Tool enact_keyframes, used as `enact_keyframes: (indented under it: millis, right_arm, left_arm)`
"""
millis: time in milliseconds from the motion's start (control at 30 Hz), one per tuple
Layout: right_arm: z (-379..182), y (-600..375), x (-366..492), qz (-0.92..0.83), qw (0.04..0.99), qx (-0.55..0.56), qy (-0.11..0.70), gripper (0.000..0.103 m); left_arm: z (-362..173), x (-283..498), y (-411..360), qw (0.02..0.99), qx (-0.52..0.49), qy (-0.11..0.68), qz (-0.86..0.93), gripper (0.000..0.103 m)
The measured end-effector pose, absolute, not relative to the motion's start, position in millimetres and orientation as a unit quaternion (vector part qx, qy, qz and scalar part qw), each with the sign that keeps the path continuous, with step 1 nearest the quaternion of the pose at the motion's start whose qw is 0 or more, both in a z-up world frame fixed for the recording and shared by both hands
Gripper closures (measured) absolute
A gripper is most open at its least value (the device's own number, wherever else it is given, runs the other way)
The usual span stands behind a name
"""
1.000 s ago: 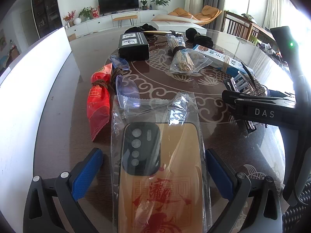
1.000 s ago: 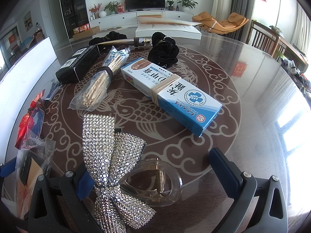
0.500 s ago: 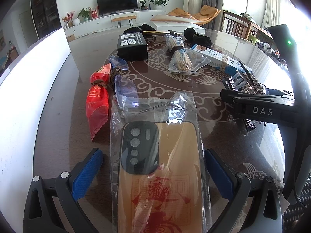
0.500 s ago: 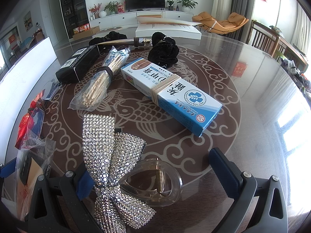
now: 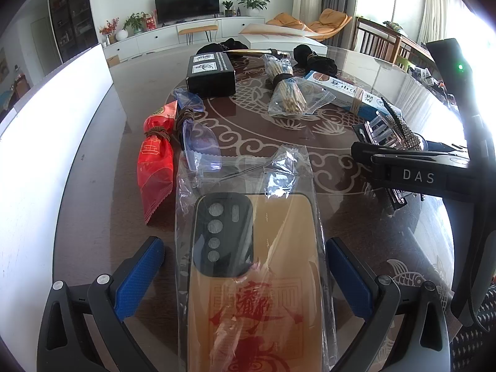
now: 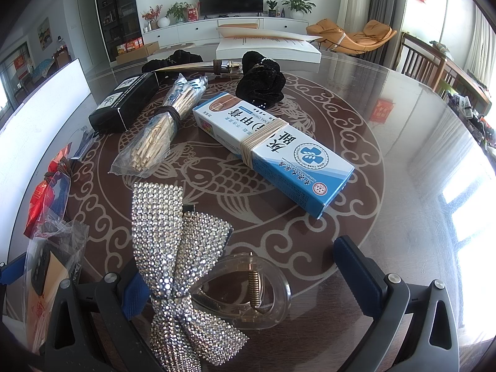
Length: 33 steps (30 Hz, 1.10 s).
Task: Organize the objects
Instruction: 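Hold the bagged phone case raised in the left tool, then grasp the silver rhinestone bow with the right tool while the left tool holds the phone case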
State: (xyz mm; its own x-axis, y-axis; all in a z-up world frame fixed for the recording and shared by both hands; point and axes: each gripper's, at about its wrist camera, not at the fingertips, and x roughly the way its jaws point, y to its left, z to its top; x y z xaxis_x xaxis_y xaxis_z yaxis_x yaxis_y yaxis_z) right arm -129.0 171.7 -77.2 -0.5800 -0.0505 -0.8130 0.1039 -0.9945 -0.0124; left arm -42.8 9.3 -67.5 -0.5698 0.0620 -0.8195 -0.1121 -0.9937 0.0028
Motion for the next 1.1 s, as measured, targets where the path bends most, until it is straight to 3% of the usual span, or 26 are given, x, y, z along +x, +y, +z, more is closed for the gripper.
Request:
enact_keyframes:
  millis: [933, 1100]
  right_arm:
    - [-78, 172, -130, -0.888, 0.044, 0.456, 0.029, 0.000]
    - [-77, 172, -130, -0.888, 0.044, 0.456, 0.029, 0.000]
  left_arm:
    - [-66, -43, 7, 0.065, -0.483, 0.032, 0.873, 0.000]
    - [-52, -28, -19, 0.107, -0.494, -0.024, 0.863, 0.000]
